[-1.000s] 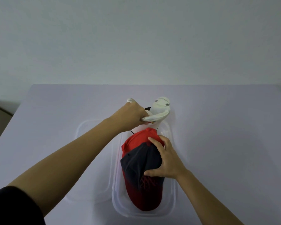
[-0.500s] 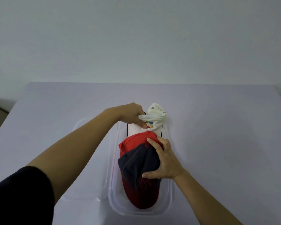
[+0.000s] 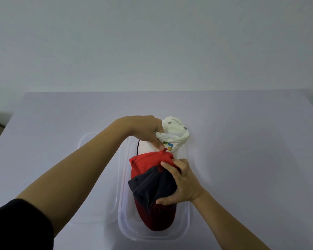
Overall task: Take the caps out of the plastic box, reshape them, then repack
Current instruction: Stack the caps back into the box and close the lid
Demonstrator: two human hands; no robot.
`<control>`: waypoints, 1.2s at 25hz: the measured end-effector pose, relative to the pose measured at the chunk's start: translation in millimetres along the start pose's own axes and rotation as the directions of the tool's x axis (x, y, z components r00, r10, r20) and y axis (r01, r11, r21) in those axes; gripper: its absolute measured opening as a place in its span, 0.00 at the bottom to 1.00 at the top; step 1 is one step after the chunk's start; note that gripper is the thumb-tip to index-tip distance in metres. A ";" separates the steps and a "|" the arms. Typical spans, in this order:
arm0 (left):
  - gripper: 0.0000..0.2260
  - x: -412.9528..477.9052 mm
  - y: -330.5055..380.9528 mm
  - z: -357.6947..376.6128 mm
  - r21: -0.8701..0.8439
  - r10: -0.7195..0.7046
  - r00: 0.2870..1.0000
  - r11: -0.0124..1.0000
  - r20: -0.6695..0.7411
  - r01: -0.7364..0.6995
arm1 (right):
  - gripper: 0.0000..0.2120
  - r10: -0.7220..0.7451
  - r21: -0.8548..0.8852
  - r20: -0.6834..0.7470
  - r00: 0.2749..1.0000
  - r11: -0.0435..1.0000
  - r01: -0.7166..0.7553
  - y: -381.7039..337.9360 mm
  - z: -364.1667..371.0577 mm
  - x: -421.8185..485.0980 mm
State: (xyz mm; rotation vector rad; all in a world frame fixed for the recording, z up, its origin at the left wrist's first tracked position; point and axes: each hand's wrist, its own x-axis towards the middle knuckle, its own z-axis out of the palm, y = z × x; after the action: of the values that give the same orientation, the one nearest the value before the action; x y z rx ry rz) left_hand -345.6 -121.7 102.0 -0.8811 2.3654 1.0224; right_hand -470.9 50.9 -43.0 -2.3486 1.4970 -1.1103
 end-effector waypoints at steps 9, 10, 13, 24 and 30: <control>0.10 25.2 -24.9 9.4 -0.160 -0.156 0.986 0.974 0.054 0.162 | 0.48 0.022 -0.022 0.017 1.000 1.000 -0.021 1.8 0.8 0.2; 0.13 29.2 -28.1 11.9 -0.149 -0.133 0.991 0.980 -0.003 0.131 | 0.49 0.022 -0.023 0.014 1.000 1.000 -0.022 1.1 0.2 1.0; 0.17 34.0 -34.2 18.0 -0.108 -0.082 0.993 0.991 -0.083 0.073 | 0.49 0.009 -0.027 0.013 1.000 1.000 -0.009 -0.7 -2.2 2.6; 0.14 38.0 -51.1 20.2 -0.207 -0.129 0.990 0.972 -0.058 0.114 | 0.49 0.012 -0.012 0.038 0.999 1.000 -0.012 -1.3 -5.2 4.8; 0.16 37.5 -57.9 34.5 -0.187 -0.086 0.970 0.981 -0.228 0.043 | 0.48 0.001 -0.002 0.042 0.999 1.000 -0.001 0.6 -5.2 5.1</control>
State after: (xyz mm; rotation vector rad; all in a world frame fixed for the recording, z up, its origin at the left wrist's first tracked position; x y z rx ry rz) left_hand -328.3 -140.8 29.4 -1.1994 2.4425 1.1788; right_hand -473.5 47.7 -37.0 -2.3567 1.4862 -1.0533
